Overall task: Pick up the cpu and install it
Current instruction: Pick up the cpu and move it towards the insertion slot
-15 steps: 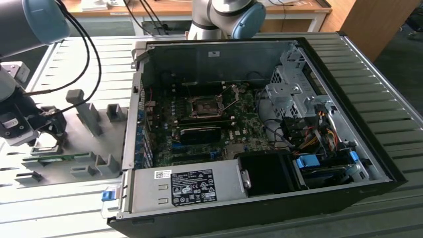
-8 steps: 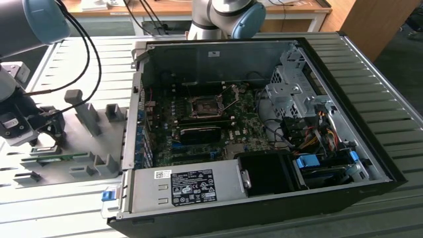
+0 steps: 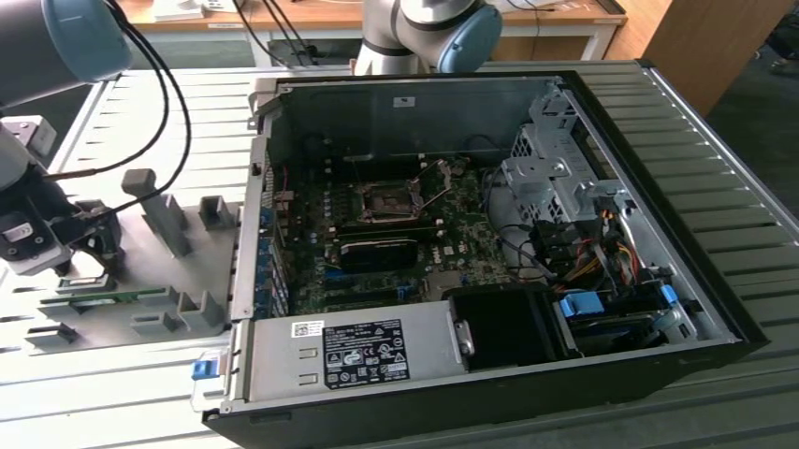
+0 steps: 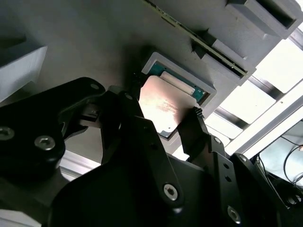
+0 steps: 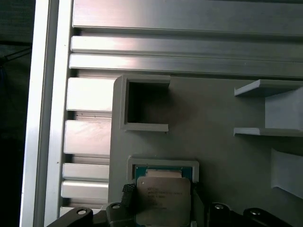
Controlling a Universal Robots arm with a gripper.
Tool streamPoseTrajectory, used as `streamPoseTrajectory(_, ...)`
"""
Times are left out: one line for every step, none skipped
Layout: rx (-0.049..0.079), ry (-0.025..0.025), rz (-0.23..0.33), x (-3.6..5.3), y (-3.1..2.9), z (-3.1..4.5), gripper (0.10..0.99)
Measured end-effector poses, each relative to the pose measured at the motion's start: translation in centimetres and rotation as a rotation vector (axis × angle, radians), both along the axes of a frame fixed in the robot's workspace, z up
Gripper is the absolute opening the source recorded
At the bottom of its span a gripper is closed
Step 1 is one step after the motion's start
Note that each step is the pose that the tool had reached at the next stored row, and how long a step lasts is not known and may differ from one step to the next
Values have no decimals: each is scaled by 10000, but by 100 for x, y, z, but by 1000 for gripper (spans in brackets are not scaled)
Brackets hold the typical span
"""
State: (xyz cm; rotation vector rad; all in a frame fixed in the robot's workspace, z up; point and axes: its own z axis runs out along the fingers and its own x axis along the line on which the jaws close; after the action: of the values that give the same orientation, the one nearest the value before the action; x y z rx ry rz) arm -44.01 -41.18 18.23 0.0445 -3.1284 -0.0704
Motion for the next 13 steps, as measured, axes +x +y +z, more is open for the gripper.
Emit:
streamPoseTrajectory(1,-1,-1,0,0,13,580)
streamPoseTrajectory(0,-1,-2,0,0,22,580)
streamPoseTrajectory(1,-3,-2,1,0,21,580)
streamPoseTrajectory(2,-4,-2,1,0,21,580)
streamPoseTrajectory(2,-4,-2,1,0,21,580)
streamPoseTrajectory(1,-4,-2,1,0,20,580)
streamPoseTrajectory(1,-4,-2,0,0,20,580)
streamPoseTrajectory(1,-3,-2,0,0,19,580)
streamPoseTrajectory(1,-3,-2,0,0,19,580)
streamPoseTrajectory(0,-2,-2,0,0,18,580)
streamPoseTrajectory(0,-1,-2,0,0,18,580)
streamPoseTrajectory(-1,-1,-2,0,0,18,569)
streamPoseTrajectory(0,-1,-2,0,0,18,569)
